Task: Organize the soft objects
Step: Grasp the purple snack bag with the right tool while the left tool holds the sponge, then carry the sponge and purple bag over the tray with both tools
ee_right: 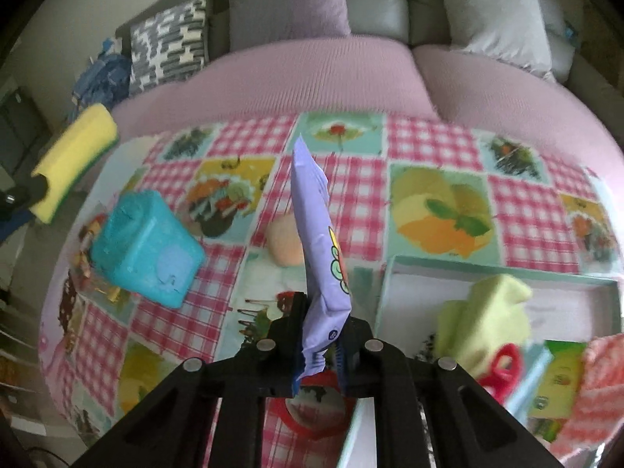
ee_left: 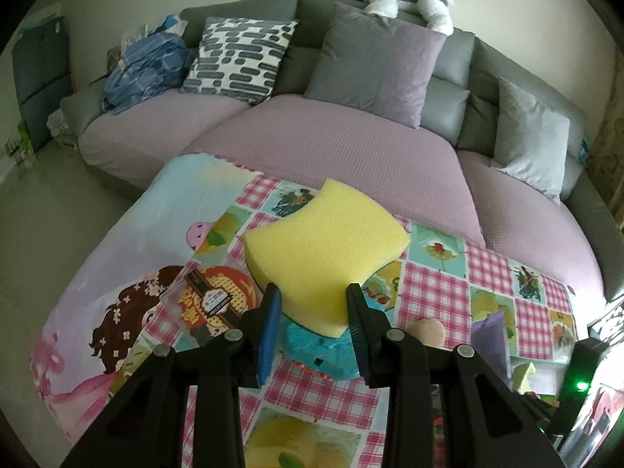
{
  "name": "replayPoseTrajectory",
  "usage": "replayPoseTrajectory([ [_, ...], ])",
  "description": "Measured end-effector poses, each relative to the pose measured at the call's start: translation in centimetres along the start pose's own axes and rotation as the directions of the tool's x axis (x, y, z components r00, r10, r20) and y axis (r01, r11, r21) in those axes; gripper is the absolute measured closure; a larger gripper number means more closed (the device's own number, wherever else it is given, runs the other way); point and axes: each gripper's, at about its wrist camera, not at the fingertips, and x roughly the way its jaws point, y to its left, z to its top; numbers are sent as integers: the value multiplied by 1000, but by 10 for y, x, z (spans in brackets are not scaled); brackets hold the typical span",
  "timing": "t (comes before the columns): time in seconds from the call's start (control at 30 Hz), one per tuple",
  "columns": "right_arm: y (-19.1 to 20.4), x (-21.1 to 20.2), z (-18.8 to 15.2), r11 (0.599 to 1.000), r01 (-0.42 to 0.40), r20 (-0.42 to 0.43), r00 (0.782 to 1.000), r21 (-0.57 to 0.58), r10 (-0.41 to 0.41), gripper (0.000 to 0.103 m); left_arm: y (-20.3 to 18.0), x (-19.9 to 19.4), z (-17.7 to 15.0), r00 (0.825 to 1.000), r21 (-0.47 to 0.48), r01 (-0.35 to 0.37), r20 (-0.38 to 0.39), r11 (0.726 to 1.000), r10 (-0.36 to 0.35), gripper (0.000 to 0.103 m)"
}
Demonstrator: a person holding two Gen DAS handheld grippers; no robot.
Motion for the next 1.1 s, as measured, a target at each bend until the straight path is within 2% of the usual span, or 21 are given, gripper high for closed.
replayPoseTrajectory([
  [0.1,-13,-25,0,999,38,47,998,26,-39,89,-12,-7,0,1000,28,20,12,999,-20,68],
  [0.27,-44,-54,-5,989,114,89,988,94,-123,89,-39,-16,-2,995,85,98,15,992,-100,68],
  [0.43,-90,-66,-18,960,206,59,974,192,-221,89,-70,-24,-8,988,154,151,11,976,-155,68],
  [0.57,-125,-68,-28,935,236,24,968,265,-251,89,-103,-31,-18,981,236,189,-5,953,-193,68],
  [0.7,-150,-73,-39,910,278,-5,957,308,-290,89,-142,-34,-35,967,322,252,-52,912,-249,67],
  [0.9,-176,-83,-50,890,276,-13,957,362,-291,89,-194,-36,-65,943,427,333,-137,841,-304,67],
  [1.1,-192,-80,-58,874,291,-49,954,390,-296,89,-232,-25,-98,921,496,390,-232,776,-314,67],
])
